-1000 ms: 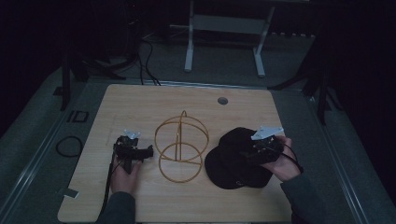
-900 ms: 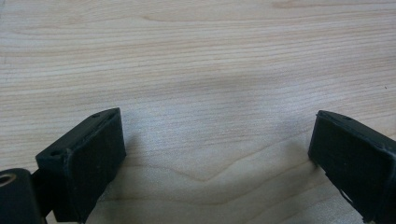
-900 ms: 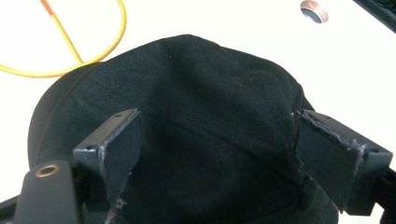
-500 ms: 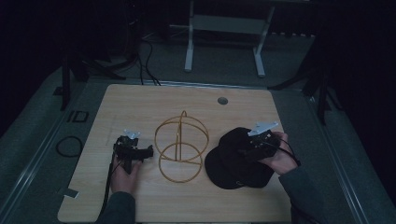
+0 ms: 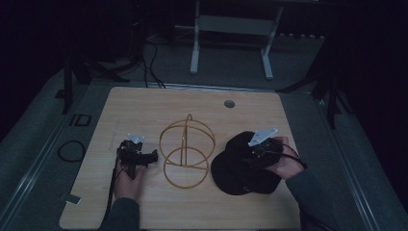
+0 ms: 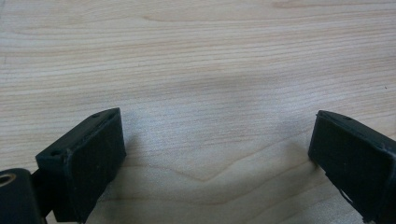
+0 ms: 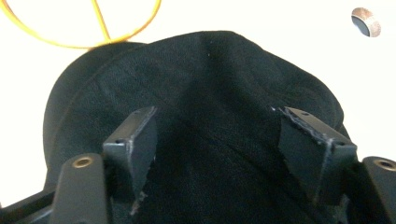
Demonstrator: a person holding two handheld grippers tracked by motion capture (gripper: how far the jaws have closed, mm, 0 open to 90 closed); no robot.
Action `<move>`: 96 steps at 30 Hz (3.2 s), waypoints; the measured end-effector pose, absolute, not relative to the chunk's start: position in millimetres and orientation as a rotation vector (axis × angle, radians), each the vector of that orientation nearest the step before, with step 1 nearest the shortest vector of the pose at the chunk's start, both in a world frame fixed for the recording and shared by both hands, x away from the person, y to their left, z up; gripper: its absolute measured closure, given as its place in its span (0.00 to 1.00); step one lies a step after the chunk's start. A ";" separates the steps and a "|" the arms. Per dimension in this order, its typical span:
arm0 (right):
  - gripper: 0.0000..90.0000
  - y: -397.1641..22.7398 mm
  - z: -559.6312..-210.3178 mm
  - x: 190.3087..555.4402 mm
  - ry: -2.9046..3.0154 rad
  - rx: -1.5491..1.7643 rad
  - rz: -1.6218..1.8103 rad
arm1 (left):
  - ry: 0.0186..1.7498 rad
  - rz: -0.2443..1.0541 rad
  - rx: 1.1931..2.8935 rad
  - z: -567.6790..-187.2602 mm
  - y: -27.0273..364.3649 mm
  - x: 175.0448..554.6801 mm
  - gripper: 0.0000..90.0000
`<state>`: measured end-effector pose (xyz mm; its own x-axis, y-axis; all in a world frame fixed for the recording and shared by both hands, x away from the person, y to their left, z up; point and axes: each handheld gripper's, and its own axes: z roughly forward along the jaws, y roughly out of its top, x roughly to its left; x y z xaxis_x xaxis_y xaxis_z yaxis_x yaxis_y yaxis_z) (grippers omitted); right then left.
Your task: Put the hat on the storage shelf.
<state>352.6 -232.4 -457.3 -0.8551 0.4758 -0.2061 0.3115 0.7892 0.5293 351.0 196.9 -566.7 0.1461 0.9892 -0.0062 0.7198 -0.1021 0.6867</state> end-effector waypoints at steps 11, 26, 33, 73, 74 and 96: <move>0.71 -222.8 -457.0 350.2 2.653 0.498 0.552 | 1.629 0.641 1.883 -566.6 196.9 351.0 0.04; 1.00 -224.0 -439.0 345.5 2.676 0.433 0.577 | 1.629 0.641 1.883 -566.7 196.9 351.0 0.04; 0.63 -221.5 -444.8 353.0 2.697 0.435 0.587 | 1.629 0.641 1.883 -566.6 196.9 351.0 0.04; 0.15 -202.3 -432.0 368.8 2.809 0.331 0.415 | 1.629 0.641 1.883 -566.6 196.9 351.0 0.04; 0.13 -202.0 -433.5 369.8 2.815 0.341 0.408 | 1.629 0.641 1.883 -566.6 196.9 351.0 0.04; 0.51 -204.2 -462.0 377.9 2.842 0.346 0.213 | 1.629 0.641 1.883 -566.6 196.9 351.0 0.04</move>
